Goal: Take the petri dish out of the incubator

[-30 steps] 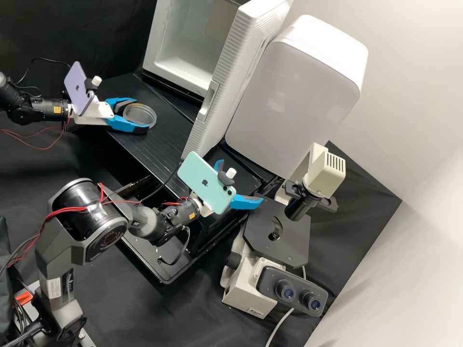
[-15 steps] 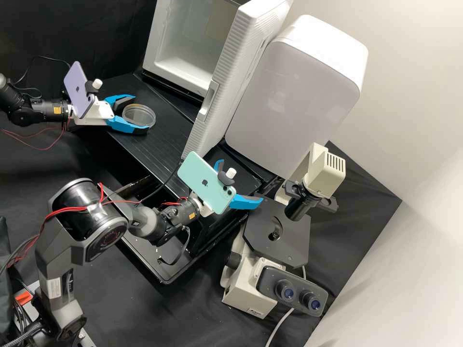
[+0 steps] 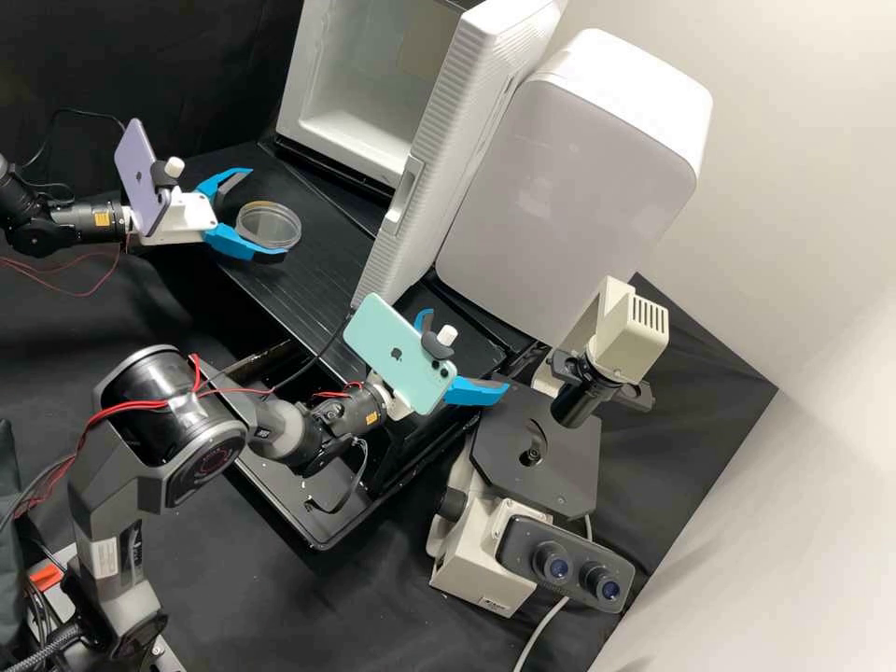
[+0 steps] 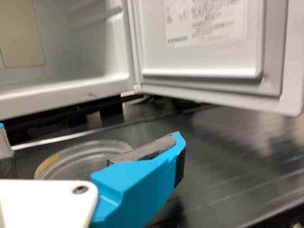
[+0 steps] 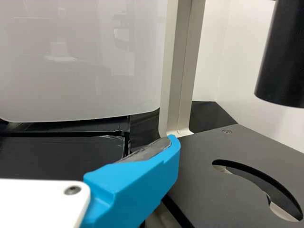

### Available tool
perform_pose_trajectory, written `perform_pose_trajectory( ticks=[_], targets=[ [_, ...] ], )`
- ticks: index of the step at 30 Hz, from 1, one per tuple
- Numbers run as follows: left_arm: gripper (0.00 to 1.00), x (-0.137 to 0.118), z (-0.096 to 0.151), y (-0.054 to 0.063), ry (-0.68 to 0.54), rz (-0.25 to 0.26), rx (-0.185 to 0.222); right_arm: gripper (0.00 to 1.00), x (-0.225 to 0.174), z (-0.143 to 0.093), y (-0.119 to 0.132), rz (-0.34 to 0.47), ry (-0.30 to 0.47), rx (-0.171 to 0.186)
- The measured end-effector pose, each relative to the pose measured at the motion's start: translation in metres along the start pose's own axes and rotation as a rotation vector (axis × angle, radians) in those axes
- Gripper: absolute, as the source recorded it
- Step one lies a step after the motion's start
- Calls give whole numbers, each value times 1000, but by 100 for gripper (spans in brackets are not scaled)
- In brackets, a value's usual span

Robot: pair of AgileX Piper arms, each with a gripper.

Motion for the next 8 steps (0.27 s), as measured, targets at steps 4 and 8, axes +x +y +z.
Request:
perform_pose_trajectory(
  ticks=[4, 8],
  targets=[
    [100, 0, 1, -1, -17, 6, -36, 100, 0, 0, 0, 0, 0, 0],
    [100, 0, 2, 0, -22, 19, -55, 100, 0, 0, 0, 0, 0, 0]
  ],
)
